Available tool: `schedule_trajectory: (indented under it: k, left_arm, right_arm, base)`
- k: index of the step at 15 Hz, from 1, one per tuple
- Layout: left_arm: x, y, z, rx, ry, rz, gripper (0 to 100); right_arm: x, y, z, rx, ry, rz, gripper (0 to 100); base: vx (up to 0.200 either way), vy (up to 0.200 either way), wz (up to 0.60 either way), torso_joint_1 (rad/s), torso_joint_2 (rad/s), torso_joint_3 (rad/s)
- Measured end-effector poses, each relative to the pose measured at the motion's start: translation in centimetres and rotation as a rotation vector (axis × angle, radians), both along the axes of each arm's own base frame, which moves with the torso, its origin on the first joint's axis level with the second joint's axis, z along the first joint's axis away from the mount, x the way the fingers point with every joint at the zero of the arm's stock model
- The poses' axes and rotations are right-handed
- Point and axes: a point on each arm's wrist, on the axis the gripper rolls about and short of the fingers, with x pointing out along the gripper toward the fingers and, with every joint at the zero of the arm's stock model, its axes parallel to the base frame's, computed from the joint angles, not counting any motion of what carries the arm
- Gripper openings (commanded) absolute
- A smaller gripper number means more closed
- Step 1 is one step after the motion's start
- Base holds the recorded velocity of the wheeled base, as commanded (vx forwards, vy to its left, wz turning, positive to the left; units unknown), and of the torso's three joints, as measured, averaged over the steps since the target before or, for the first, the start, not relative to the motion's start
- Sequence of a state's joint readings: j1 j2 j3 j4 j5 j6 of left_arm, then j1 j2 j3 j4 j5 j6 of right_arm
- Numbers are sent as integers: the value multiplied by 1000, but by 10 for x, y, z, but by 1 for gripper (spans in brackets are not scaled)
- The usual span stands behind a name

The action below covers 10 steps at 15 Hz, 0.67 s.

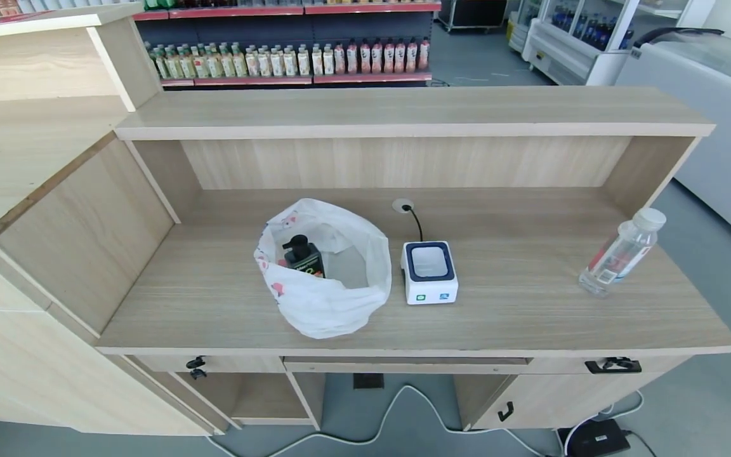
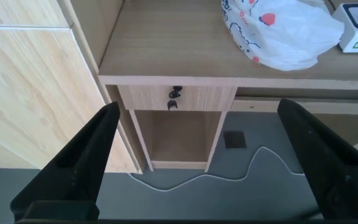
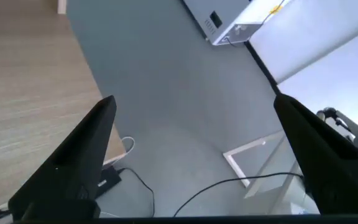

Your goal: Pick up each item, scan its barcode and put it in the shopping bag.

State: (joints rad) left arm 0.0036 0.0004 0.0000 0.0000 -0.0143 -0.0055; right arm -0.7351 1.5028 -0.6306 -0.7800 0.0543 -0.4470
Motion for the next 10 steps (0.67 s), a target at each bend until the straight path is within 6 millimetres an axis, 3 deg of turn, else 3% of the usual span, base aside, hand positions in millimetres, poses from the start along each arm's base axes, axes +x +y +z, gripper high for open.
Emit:
schedule_trajectory:
  k: [7, 10]
  left_arm:
    - [0, 0, 0, 0, 0, -1, 100]
    - [0, 0, 0, 0, 0, -1, 100]
  right_arm:
    - [27, -14, -38, 137, 56, 405, 100]
    - [39, -18, -50, 174, 62, 496, 100]
  base:
    - [0, 0, 0, 0, 0, 0]
    - [0, 0, 0, 0, 0, 0]
